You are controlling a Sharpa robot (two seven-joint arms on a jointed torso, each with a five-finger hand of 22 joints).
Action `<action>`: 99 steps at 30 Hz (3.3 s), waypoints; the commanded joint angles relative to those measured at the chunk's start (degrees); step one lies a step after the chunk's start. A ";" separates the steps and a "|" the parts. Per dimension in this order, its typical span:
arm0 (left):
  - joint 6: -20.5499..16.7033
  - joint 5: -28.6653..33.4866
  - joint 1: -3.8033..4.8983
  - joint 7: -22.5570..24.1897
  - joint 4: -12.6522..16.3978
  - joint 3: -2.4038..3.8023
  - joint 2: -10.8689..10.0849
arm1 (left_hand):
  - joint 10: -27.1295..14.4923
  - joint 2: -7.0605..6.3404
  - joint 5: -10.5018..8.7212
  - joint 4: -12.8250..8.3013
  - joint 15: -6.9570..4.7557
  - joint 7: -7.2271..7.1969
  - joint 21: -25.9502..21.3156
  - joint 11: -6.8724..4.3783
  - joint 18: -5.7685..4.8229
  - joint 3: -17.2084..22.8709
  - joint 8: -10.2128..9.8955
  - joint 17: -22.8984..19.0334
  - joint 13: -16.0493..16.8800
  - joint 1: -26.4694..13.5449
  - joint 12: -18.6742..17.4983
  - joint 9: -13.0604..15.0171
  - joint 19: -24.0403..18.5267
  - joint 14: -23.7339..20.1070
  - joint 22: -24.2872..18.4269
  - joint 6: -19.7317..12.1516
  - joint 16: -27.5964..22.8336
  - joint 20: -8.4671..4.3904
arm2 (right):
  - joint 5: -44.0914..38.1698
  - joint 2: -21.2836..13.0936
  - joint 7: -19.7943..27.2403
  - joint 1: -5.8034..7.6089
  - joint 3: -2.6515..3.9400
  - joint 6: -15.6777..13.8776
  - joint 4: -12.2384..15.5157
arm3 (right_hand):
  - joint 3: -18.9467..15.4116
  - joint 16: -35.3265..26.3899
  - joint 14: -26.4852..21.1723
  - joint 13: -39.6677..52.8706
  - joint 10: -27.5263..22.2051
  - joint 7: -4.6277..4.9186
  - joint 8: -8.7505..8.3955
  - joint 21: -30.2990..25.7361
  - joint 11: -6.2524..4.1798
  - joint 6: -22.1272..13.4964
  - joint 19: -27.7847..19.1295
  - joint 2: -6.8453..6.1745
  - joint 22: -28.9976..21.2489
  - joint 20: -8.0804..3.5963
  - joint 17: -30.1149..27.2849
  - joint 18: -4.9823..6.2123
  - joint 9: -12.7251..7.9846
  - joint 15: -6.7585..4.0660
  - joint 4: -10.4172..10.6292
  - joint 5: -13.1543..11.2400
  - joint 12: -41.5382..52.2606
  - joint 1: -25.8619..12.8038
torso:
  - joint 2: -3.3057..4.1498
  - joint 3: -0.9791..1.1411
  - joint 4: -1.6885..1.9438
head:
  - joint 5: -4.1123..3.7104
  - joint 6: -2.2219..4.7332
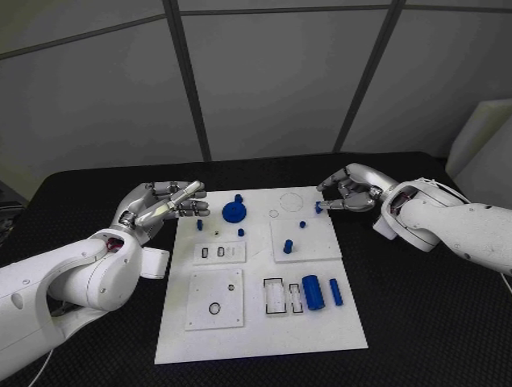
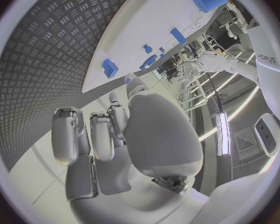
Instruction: Assemble the parts on the task board
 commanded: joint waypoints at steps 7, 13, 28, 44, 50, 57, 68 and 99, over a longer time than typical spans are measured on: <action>0.82 -0.28 0.02 0.32 -0.11 0.04 0.10 | 0.23 0.19 -0.22 -0.25 -0.16 0.15 -0.23 0.11 -0.63 0.04 -0.39 0.10 -0.09 0.43 -0.31 -0.04 -0.18 -0.12 -0.08 0.10 -0.37 -0.13 | 1.07 0.83 0.41 -1.05 0.04 2.65 -1.13 | 0.06 -0.14 5.03 0.38 0.31 0.09 0.23 -0.16 0.35 0.65 -0.08 0.10 3.24 0.00 9.78 -0.12 0.12 0.21 -0.47 0.24 0.25 0.74 | -0.11 -0.04 0.08 | 0.09 -0.26; 0.83 -0.28 -0.04 0.31 -0.21 0.04 0.18 | 0.23 0.19 -0.22 -0.25 -0.16 0.15 -0.23 0.11 -0.63 0.04 -0.39 0.10 -0.09 0.43 -0.31 -0.04 -0.18 -0.12 -0.08 0.10 -0.37 -0.13 | 1.01 1.23 0.06 -1.39 0.05 2.24 -1.85 | 0.02 -0.08 5.06 0.51 0.40 0.13 0.30 -0.13 0.37 0.86 -0.04 0.25 3.30 0.01 9.92 -0.13 0.16 0.22 -0.52 0.30 0.37 0.78 | -0.15 -0.06 0.14 | 0.06 -0.29; 0.79 -0.28 -0.11 0.23 -0.35 0.04 0.38 | 0.24 0.19 -0.22 -0.27 -0.16 0.14 -0.24 0.10 -0.63 0.05 -0.42 0.12 -0.09 0.44 -0.34 -0.04 -0.19 -0.12 -0.09 0.11 -0.39 -0.12 | 0.98 2.29 -0.39 -1.47 0.05 2.11 -2.90 | 0.02 0.10 5.16 1.04 0.81 0.37 1.05 0.03 0.54 2.91 0.16 1.71 3.62 0.14 10.36 -0.19 0.57 0.38 -0.71 0.48 0.84 0.94 | -0.13 -0.08 0.09 | 0.07 -0.43; 0.77 -0.28 -0.12 0.21 -0.28 0.04 0.30 | 0.24 0.19 -0.22 -0.27 -0.16 0.14 -0.24 0.10 -0.63 0.05 -0.42 0.12 -0.09 0.44 -0.34 -0.04 -0.19 -0.12 -0.09 0.11 -0.39 -0.12 | 0.24 2.62 -1.57 -1.47 0.05 2.45 -3.52 | 0.10 0.21 5.22 1.42 1.09 0.29 1.65 0.20 0.48 4.51 0.36 2.45 3.99 0.16 10.62 -0.26 0.83 0.36 -1.13 -0.02 1.16 1.29 | -0.13 -0.05 0.09 | 0.18 -0.51; 0.77 -0.28 -0.14 0.22 -0.27 0.04 0.29 | 0.24 0.19 -0.22 -0.27 -0.16 0.14 -0.24 0.10 -0.63 0.05 -0.42 0.12 -0.09 0.44 -0.34 -0.04 -0.19 -0.12 -0.09 0.11 -0.39 -0.12 | -0.03 2.68 -1.93 -1.47 0.06 2.40 -3.77 | 0.10 0.21 5.22 1.37 1.05 0.29 1.64 0.20 0.48 4.52 0.36 2.48 3.99 0.16 10.64 -0.26 0.82 0.35 -1.18 -0.10 1.11 1.33 | -0.15 -0.02 0.08 | 0.17 -0.55; 0.74 -0.28 -0.17 0.24 -0.31 0.04 0.30 | 0.25 0.18 -0.22 -0.26 -0.15 0.16 -0.25 0.11 -0.63 0.05 -0.44 0.15 -0.09 0.41 -0.37 -0.04 -0.19 -0.12 -0.10 0.12 -0.42 -0.12 | -0.16 2.89 -1.96 -1.47 0.06 2.54 -3.68 | 0.22 0.28 5.25 1.49 1.14 0.28 1.63 0.28 0.47 4.62 0.44 2.75 4.15 0.15 10.80 -0.29 0.82 0.34 -1.29 -0.30 1.21 1.48 | -0.12 -0.01 0.06 | 0.10 -0.62; 0.72 -0.28 -0.22 0.23 -0.29 0.04 0.29 | 0.25 0.18 -0.22 -0.26 -0.15 0.16 -0.25 0.11 -0.63 0.05 -0.44 0.15 -0.09 0.41 -0.37 -0.04 -0.19 -0.12 -0.10 0.12 -0.42 -0.12 | -0.28 3.15 -2.22 -1.47 0.06 2.64 -3.65 | 0.60 0.41 5.32 1.83 1.42 -0.01 2.03 0.57 0.24 5.83 0.76 3.75 4.74 0.05 11.11 -0.41 0.97 0.20 -1.62 -0.42 1.50 1.81 | -0.14 -0.02 0.06 | 0.10 -0.74; 0.60 -0.28 -0.33 0.20 -0.11 0.04 -0.11 | 0.27 0.18 -0.23 -0.23 -0.14 0.17 -0.27 0.12 -0.64 0.04 -0.49 0.19 -0.09 0.32 -0.42 -0.04 -0.19 -0.12 -0.12 0.13 -0.46 -0.11 | -6.18 0.05 -9.59 -1.37 0.96 -8.90 6.94 | 4.11 0.81 5.53 2.21 1.83 -1.67 3.83 1.17 -1.23 9.35 1.42 7.30 6.01 -1.12 12.10 -0.67 1.62 -1.08 -3.94 -2.96 1.59 3.79 | -0.40 -0.15 -0.21 | 0.48 -0.97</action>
